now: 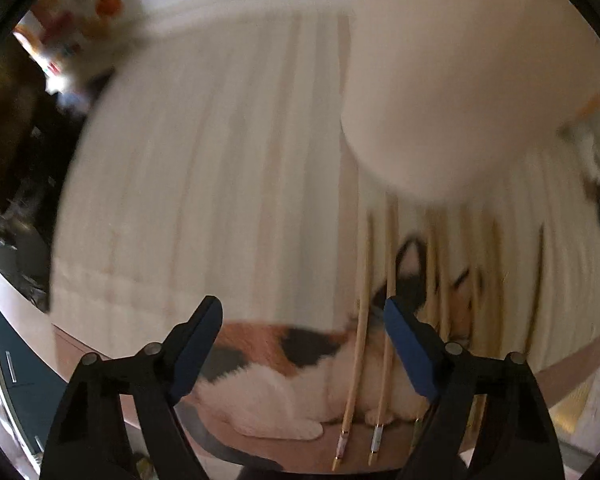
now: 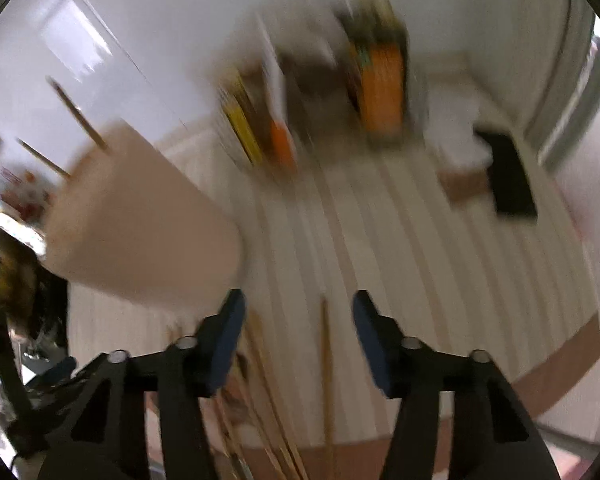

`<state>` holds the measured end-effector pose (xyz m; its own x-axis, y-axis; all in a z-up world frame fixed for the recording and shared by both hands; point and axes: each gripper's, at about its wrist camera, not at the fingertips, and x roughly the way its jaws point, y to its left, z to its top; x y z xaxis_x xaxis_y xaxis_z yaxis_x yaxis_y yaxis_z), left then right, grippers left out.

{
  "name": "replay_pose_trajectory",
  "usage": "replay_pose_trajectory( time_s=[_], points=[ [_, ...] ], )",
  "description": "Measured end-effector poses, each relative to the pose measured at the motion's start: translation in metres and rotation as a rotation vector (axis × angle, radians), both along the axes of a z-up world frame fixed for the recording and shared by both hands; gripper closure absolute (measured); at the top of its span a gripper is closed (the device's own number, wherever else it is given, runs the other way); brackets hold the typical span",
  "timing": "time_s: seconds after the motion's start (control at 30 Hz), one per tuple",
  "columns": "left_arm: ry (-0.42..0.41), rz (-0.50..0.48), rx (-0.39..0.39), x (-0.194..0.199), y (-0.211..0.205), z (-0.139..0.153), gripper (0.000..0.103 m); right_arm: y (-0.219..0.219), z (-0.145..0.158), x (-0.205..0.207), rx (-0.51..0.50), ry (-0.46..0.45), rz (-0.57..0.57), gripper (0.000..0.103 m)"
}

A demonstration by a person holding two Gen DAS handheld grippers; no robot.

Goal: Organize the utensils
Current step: 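Grasp another chopstick on the mat with the left tool while the right tool grasps one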

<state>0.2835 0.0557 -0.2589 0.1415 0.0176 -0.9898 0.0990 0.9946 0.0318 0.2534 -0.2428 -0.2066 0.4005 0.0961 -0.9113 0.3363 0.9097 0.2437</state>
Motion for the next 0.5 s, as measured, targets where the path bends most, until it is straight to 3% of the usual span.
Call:
replay_pose_trajectory(
  time_s=[0.07,0.13,0.37,0.5],
  points=[
    [0.051,-0.018,0.007,-0.005,-0.006,-0.02,0.028,-0.002,-0.024,-0.004,0.004,0.074,0.006,0.052],
    [0.077,-0.029,0.011,-0.008,-0.012,-0.032,0.041,-0.003,-0.048,-0.009,0.01,0.138,0.013,0.051],
    [0.083,-0.062,0.037,-0.008,-0.026,-0.049,0.048,0.001,-0.092,-0.014,-0.002,0.257,0.038,0.051],
    [0.082,-0.053,-0.025,-0.007,-0.029,-0.047,0.075,0.005,-0.111,-0.013,-0.012,0.312,0.046,0.051]
  ],
)
